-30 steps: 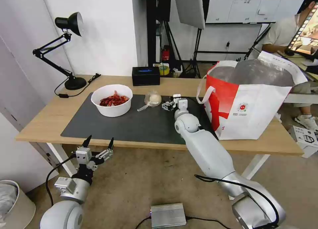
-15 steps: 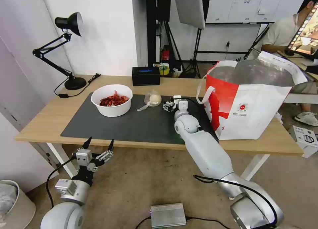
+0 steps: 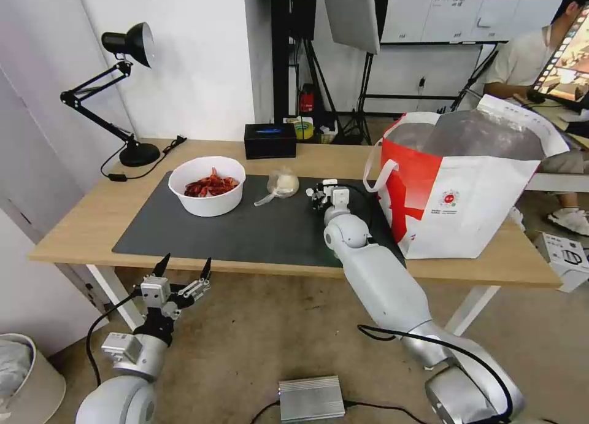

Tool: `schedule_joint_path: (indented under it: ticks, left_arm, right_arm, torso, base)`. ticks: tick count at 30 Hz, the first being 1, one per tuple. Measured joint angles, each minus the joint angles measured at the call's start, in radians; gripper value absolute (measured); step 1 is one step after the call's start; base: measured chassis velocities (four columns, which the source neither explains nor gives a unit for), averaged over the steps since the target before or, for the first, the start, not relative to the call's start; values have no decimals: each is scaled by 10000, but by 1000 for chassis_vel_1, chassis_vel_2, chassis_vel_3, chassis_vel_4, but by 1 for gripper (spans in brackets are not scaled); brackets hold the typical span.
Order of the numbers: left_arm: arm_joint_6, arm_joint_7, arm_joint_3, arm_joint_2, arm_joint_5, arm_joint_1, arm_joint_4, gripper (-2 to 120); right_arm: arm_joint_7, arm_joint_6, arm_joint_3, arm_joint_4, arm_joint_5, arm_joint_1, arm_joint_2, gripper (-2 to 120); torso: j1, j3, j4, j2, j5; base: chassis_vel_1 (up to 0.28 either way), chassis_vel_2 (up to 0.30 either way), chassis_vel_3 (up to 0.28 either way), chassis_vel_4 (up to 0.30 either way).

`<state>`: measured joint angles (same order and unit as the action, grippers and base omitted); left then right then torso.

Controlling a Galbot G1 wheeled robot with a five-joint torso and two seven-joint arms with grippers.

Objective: Pick up the trash from the table and place it into the takeout bag.

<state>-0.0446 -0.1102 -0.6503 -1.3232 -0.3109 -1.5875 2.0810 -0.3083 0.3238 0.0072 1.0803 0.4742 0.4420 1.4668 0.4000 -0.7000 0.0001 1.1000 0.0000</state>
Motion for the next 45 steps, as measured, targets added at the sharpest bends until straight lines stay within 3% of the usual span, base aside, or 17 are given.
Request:
schedule_joint_path:
  ticks: [5, 23, 36, 45]
  left_arm:
    - [-7, -3, -23, 0, 0, -18, 41, 100]
    - [-8, -4, -35, 1, 5, -64, 111, 100]
    - [-9, 2, 150, -14, 26, 37, 12, 100]
    - [-16, 4, 156, 27, 11, 93, -79, 100]
  right_arm:
    - [-16, -2, 8, -10, 18, -1, -8, 0]
    - [-93, -285, 24, 499, 326, 307, -101, 0]
    - [-232, -273, -406, 2568, 689, 1195, -978, 0]
    - [190, -652, -398, 4317, 646, 2281, -2127, 0]
  torso:
    - [0, 0, -1, 1, 0]
    - [0, 0, -1, 0, 0]
    - [0, 0, -1, 0, 1]
    - [0, 0, -2, 1, 1]
  base:
    - [0, 0, 0, 0]
    - [0, 0, 0, 0]
    - [0, 0, 0, 0]
    - [0, 0, 0, 0]
